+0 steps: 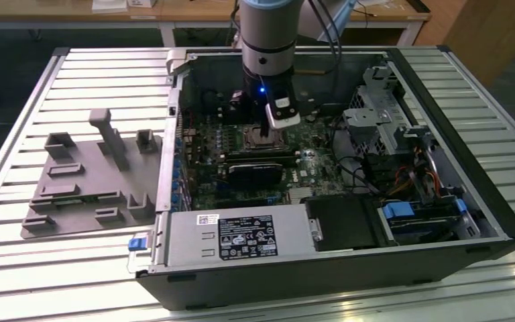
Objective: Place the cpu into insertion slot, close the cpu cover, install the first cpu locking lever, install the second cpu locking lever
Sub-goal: 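Install the second cpu locking lever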
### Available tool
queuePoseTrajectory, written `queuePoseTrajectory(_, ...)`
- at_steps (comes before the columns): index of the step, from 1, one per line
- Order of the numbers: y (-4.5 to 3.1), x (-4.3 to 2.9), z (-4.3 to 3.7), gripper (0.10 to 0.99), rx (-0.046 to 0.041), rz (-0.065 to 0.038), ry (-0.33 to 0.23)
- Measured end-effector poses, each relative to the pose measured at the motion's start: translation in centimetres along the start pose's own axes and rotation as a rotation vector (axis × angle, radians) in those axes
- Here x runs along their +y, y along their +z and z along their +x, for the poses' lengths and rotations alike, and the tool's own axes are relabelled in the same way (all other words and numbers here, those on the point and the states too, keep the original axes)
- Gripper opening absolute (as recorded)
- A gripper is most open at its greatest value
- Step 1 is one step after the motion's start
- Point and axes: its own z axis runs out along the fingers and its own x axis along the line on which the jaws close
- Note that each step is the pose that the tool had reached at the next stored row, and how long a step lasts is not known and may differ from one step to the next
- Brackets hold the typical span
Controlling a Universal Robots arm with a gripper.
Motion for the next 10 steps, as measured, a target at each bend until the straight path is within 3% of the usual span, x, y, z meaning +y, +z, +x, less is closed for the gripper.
queuePoseTrajectory(3,0.09,0.48,0.14,0.106,0.0,0.0,0.0)
queuePoseTrajectory(10,-0.1,0.61,0.16,0.106,-0.0006,0.002,0.0)
